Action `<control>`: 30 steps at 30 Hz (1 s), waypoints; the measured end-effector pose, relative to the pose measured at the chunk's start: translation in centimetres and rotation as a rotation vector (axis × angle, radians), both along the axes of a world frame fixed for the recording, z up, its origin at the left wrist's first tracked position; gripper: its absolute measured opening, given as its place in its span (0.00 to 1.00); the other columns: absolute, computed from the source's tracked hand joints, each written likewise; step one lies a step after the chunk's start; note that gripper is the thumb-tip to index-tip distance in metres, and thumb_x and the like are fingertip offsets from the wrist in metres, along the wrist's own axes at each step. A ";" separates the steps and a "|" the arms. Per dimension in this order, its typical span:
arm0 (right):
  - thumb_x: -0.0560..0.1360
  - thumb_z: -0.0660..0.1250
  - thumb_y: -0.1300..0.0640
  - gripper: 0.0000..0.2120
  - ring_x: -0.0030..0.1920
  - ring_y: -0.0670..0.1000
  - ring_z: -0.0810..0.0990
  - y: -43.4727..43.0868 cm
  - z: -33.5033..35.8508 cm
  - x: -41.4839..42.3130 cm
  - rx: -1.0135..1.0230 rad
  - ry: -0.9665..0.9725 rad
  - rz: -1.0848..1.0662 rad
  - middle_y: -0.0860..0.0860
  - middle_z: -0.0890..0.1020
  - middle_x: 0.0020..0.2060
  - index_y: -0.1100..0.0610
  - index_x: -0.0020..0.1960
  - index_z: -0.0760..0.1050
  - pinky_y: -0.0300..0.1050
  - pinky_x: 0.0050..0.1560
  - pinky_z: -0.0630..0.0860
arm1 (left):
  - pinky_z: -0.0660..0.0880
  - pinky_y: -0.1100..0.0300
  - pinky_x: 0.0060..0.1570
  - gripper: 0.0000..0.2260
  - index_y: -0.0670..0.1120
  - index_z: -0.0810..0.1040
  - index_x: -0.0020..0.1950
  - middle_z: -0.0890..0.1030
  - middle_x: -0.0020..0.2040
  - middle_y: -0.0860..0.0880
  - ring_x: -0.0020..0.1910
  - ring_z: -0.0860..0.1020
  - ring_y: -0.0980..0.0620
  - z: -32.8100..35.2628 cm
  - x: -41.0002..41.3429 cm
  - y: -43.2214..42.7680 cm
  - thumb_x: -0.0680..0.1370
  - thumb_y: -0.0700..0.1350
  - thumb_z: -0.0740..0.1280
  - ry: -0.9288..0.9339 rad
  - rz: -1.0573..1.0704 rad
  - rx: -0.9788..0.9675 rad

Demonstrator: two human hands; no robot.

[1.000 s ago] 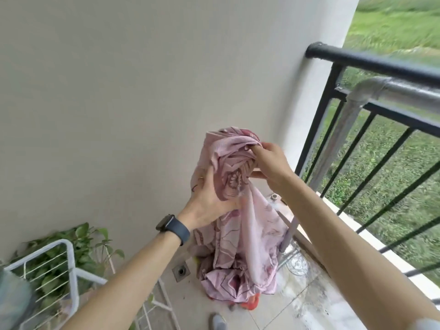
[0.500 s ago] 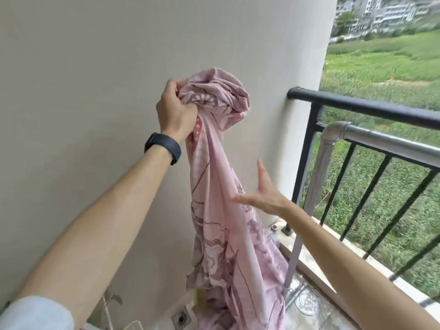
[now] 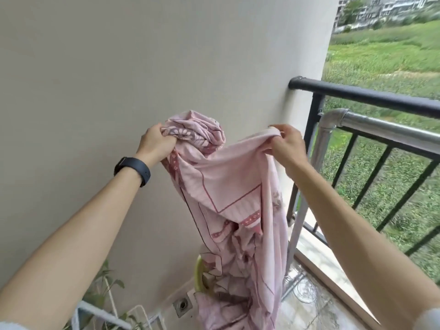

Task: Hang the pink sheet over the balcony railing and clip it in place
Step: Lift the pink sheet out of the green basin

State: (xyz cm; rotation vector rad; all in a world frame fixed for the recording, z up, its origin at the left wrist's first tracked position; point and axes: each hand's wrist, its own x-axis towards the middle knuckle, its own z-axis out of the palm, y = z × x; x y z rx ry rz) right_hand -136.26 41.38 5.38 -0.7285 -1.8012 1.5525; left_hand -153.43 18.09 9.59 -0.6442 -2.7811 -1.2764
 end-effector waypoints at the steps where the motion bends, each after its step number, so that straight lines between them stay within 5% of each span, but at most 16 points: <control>1: 0.64 0.60 0.64 0.21 0.47 0.54 0.85 -0.7 -0.1 -0.4 0.001 -0.021 0.065 0.52 0.84 0.46 0.50 0.53 0.79 0.55 0.49 0.83 | 0.77 0.51 0.54 0.14 0.47 0.80 0.49 0.83 0.49 0.46 0.51 0.80 0.43 -0.1 0.5 0.3 0.70 0.49 0.59 -0.067 0.023 0.082; 4: 0.71 0.63 0.53 0.17 0.57 0.52 0.81 -2.8 -0.7 -0.4 0.100 -0.168 0.241 0.48 0.83 0.54 0.45 0.59 0.77 0.55 0.61 0.77 | 0.79 0.50 0.50 0.10 0.45 0.79 0.44 0.82 0.44 0.44 0.46 0.81 0.44 0.9 1.9 2.1 0.73 0.44 0.58 -0.220 0.031 0.274; 7: 0.67 0.68 0.31 0.45 0.75 0.53 0.62 -4.8 -1.7 0.2 0.266 -0.302 0.395 0.52 0.62 0.77 0.45 0.78 0.58 0.56 0.74 0.61 | 0.79 0.49 0.46 0.15 0.40 0.79 0.52 0.81 0.45 0.42 0.46 0.81 0.42 2.4 3.3 4.4 0.72 0.43 0.57 -0.272 -0.058 0.370; 9: 0.61 0.64 0.22 0.55 0.77 0.56 0.56 -6.5 -2.2 0.3 0.576 -0.424 0.361 0.53 0.56 0.79 0.45 0.79 0.50 0.61 0.74 0.59 | 0.80 0.47 0.48 0.18 0.40 0.76 0.57 0.82 0.51 0.40 0.50 0.82 0.41 3.0 4.0 5.6 0.71 0.43 0.57 -0.301 -0.094 0.404; 11: 0.67 0.67 0.28 0.43 0.66 0.59 0.71 -7.2 -2.9 0.1 0.879 -0.526 0.234 0.54 0.74 0.67 0.49 0.73 0.59 0.58 0.60 0.73 | 0.80 0.48 0.49 0.17 0.43 0.69 0.60 0.79 0.55 0.42 0.53 0.80 0.44 3.1 4.5 6.2 0.72 0.44 0.58 -0.302 -0.125 0.375; 14: 0.76 0.64 0.53 0.10 0.46 0.62 0.81 -5.9 -2.7 0.4 0.994 -0.486 0.087 0.53 0.82 0.44 0.52 0.56 0.69 0.49 0.35 0.71 | 0.80 0.48 0.51 0.13 0.49 0.68 0.60 0.77 0.53 0.48 0.52 0.79 0.48 2.3 4.6 5.8 0.76 0.44 0.61 -0.203 -0.153 0.230; 18: 0.71 0.65 0.64 0.19 0.50 0.61 0.83 -2.9 0.2 1.4 0.684 -0.252 0.071 0.55 0.86 0.49 0.50 0.59 0.80 0.51 0.46 0.79 | 0.79 0.51 0.51 0.16 0.48 0.76 0.60 0.82 0.50 0.47 0.46 0.80 0.51 1.5 4.3 3.2 0.73 0.48 0.69 -0.391 -0.365 0.153; 21: 0.70 0.63 0.65 0.20 0.49 0.52 0.83 -1.6 2.9 0.9 0.510 -0.153 0.055 0.51 0.86 0.49 0.50 0.57 0.82 0.45 0.48 0.79 | 0.72 0.51 0.58 0.19 0.51 0.78 0.58 0.82 0.55 0.52 0.54 0.78 0.54 0.4 4.4 1.8 0.69 0.56 0.71 -0.566 -0.526 0.216; 24: 0.70 0.60 0.64 0.20 0.48 0.49 0.83 -1.0 4.6 -0.1 0.366 -0.082 0.021 0.46 0.85 0.45 0.45 0.53 0.82 0.52 0.51 0.82 | 0.70 0.58 0.62 0.28 0.53 0.75 0.60 0.77 0.60 0.53 0.61 0.75 0.57 -1.4 5.5 2.5 0.66 0.65 0.75 -0.319 -0.471 0.178; 26: 0.70 0.60 0.61 0.19 0.48 0.49 0.83 -1.0 5.0 -0.6 0.350 -0.077 0.045 0.46 0.84 0.46 0.44 0.54 0.81 0.54 0.51 0.82 | 0.71 0.74 0.51 0.30 0.49 0.71 0.61 0.76 0.56 0.56 0.56 0.77 0.59 -2.7 6.9 3.2 0.66 0.60 0.78 -0.205 -0.469 0.161; 28: 0.71 0.60 0.60 0.18 0.49 0.52 0.83 -1.0 4.8 -0.8 0.384 -0.116 0.088 0.48 0.84 0.47 0.45 0.57 0.78 0.55 0.51 0.82 | 0.70 0.78 0.39 0.26 0.49 0.71 0.59 0.77 0.49 0.60 0.49 0.80 0.57 -4.0 7.2 3.7 0.68 0.54 0.79 -0.066 -0.378 0.146; 30: 0.72 0.61 0.60 0.17 0.48 0.56 0.82 -0.4 4.1 -0.2 0.500 -0.206 0.057 0.52 0.85 0.48 0.47 0.58 0.75 0.57 0.48 0.82 | 0.68 0.72 0.33 0.15 0.49 0.70 0.52 0.76 0.41 0.59 0.45 0.78 0.49 -4.0 6.3 3.2 0.73 0.48 0.74 0.118 -0.195 0.132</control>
